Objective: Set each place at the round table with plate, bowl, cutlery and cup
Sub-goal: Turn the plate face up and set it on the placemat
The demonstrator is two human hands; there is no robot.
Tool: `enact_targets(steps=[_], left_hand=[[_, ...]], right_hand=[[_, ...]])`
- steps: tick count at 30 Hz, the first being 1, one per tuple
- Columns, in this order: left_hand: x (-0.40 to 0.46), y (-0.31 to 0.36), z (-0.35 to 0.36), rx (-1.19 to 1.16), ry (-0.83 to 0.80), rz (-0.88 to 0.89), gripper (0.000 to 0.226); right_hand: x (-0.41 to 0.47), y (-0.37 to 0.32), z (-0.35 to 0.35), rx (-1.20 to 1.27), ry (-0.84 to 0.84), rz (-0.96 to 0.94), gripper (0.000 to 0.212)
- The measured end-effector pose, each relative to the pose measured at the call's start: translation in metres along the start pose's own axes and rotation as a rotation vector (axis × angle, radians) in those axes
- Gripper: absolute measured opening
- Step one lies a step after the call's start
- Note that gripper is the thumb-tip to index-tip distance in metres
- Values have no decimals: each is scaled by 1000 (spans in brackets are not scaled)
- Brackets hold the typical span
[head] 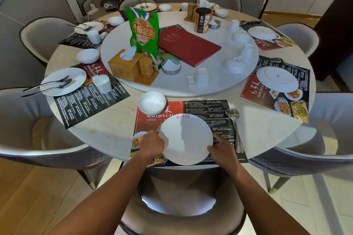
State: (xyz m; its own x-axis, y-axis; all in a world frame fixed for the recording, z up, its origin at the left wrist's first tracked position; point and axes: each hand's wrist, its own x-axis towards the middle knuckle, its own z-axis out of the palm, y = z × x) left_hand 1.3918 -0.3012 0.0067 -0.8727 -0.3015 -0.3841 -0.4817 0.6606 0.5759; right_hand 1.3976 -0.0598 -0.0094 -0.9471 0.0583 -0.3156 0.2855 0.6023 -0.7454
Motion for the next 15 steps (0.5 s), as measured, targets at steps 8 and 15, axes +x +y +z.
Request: enact_targets(steps=[8,15], left_hand=[[-30,20,12,345,291,377,47],[-35,87,66,631,174,630,50]], right_hand=[[-10,-13,-16,-378,316,-144,34],[0,20,-60,-713,283,-150,54]])
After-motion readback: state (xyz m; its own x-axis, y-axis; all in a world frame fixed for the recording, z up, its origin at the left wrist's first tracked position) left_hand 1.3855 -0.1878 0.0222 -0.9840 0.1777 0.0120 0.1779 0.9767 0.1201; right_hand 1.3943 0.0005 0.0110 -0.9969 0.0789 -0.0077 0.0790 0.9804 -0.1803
